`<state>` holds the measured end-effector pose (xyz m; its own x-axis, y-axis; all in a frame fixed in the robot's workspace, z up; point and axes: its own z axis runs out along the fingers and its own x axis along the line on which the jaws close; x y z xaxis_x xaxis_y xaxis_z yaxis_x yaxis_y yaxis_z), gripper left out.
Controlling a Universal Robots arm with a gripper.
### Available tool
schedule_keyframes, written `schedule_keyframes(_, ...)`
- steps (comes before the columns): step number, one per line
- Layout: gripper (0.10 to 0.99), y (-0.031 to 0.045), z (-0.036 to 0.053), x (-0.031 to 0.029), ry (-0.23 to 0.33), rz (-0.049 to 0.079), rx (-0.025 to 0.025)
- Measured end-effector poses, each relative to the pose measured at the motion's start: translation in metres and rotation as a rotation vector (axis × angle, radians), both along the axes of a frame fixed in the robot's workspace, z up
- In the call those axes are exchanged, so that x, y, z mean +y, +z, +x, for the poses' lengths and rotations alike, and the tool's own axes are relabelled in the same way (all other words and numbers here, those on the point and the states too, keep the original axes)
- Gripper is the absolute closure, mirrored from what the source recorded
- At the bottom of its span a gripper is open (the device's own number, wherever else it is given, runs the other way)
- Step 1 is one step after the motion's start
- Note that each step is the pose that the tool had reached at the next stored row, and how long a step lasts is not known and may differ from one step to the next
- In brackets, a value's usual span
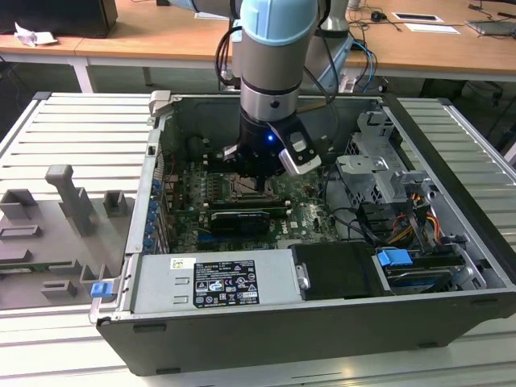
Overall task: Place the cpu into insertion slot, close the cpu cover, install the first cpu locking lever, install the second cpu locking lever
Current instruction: 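Install the second cpu locking lever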
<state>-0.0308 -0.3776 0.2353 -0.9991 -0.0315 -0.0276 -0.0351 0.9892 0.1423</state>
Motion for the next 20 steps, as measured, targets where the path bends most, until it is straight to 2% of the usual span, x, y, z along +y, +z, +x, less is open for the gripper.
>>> schedule_keyframes(2, 0.98, 0.0, -0.0051, -0.0019, 0.001, 0.004, 0.0)
schedule_keyframes(5, 0.98, 0.0, -0.008, -0.0083, 0.001, 0.004, 0.0)
schedule_keyframes(8, 0.98, -0.0001, -0.0186, -0.0104, 0.001, 0.008, 0.0001)
schedule_keyframes(10, 0.98, -0.0026, -0.0245, -0.0103, 0.002, 0.012, -0.0001)
schedule_keyframes(13, 0.98, -0.0127, -0.0288, -0.0105, 0.003, 0.014, 0.0)
schedule_keyframes(14, 0.98, -0.0132, -0.029, -0.011, 0.003, 0.018, 0.0001)
schedule_keyframes(16, 0.98, -0.0135, -0.0315, -0.015, 0.003, 0.045, 0.0)
schedule_keyframes(18, 0.98, -0.0136, -0.0359, -0.0175, 0.003, 0.059, 0.0)
schedule_keyframes(19, 0.98, -0.015, -0.0398, -0.0187, 0.007, 0.071, 0.0)
schedule_keyframes(20, 0.98, -0.0162, -0.0406, -0.0186, 0.01, 0.076, 0.0001)
